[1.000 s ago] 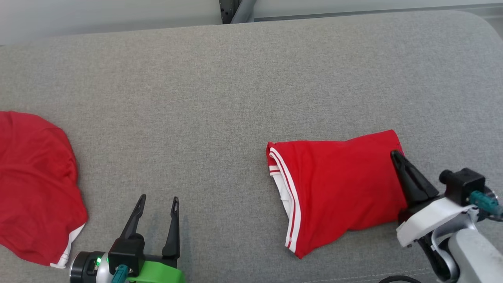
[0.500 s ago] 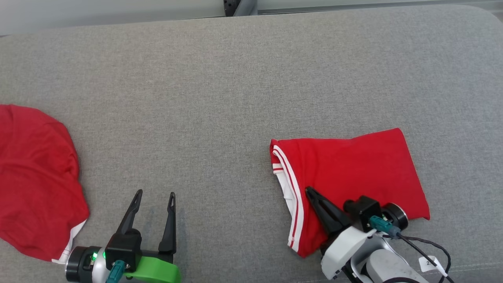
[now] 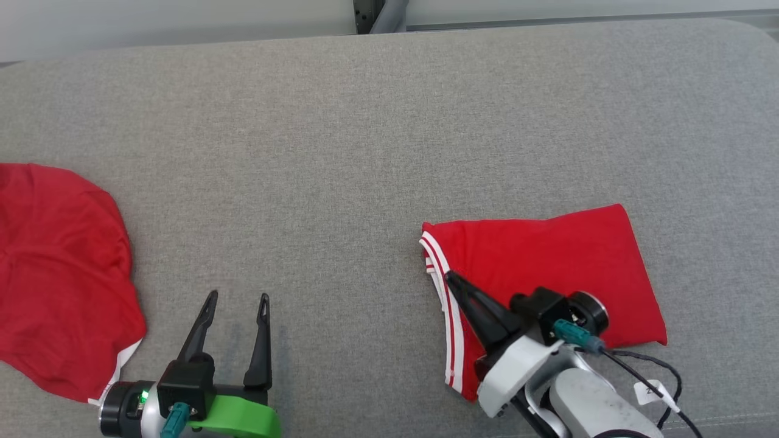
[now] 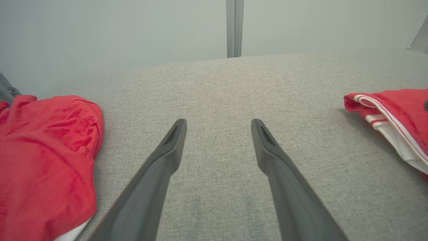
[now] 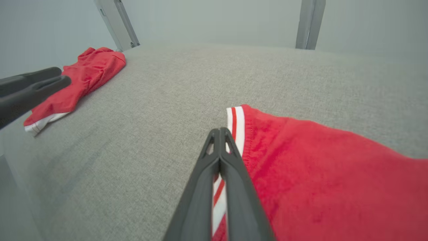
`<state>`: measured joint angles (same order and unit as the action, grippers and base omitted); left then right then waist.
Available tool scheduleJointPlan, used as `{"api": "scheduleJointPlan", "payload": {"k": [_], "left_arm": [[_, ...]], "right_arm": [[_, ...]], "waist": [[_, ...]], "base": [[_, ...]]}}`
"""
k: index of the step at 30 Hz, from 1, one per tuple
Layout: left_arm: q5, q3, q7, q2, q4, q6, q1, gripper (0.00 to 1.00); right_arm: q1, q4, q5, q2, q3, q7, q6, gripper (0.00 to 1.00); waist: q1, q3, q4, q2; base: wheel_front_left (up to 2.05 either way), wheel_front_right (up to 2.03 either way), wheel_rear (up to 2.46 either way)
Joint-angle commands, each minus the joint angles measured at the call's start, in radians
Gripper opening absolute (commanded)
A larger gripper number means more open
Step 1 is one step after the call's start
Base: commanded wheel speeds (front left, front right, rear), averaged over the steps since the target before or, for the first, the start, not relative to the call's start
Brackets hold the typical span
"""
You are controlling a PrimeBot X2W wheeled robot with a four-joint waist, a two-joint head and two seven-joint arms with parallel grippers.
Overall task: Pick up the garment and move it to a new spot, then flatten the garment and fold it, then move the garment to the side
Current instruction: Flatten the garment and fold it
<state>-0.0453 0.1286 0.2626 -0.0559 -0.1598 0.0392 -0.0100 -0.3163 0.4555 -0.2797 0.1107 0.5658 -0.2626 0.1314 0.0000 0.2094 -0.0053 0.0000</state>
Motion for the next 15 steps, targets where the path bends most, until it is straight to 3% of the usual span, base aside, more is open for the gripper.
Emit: {"api": "scheduleJointPlan", "payload": {"k": [1,2,3,8,15], "left_arm": [[-0.007,-0.010,0.002,0.000,0.015,-0.006,-0.007,1.00],[-0.011,-0.013,0.003,0.001,0.020,-0.006,-0.011,1.00],[-0.015,-0.018,0.002,0.001,0.023,-0.008,-0.014,1.00],[-0.038,-0.050,0.002,0.003,0.023,-0.021,-0.037,1.00],[-0.063,-0.076,0.002,0.005,-0.001,-0.036,-0.089,1.00]], "right_arm": [[0.025,-0.059,0.027,0.020,-0.032,-0.003,-0.001,0.38],[0.042,-0.095,0.038,0.028,-0.052,-0.003,-0.001,0.82],[0.063,-0.129,0.049,0.035,-0.080,-0.003,-0.001,1.00],[0.175,-0.265,0.098,0.063,-0.247,-0.003,-0.001,1.00],[0.297,-0.311,0.158,0.086,-0.439,-0.003,-0.001,1.00]], "waist": [[0.0000,-0.015,-0.004,0.0000],[0.0000,-0.022,-0.006,0.0000],[0.0000,-0.031,-0.009,0.0000],[0.0000,-0.075,-0.032,0.0000],[0.0000,-0.141,-0.052,0.0000]], "base": [[0.00,0.00,0.00],[0.00,0.00,0.00],[0.00,0.00,0.00],[0.00,0.00,0.00],[0.00,0.00,0.00]]}}
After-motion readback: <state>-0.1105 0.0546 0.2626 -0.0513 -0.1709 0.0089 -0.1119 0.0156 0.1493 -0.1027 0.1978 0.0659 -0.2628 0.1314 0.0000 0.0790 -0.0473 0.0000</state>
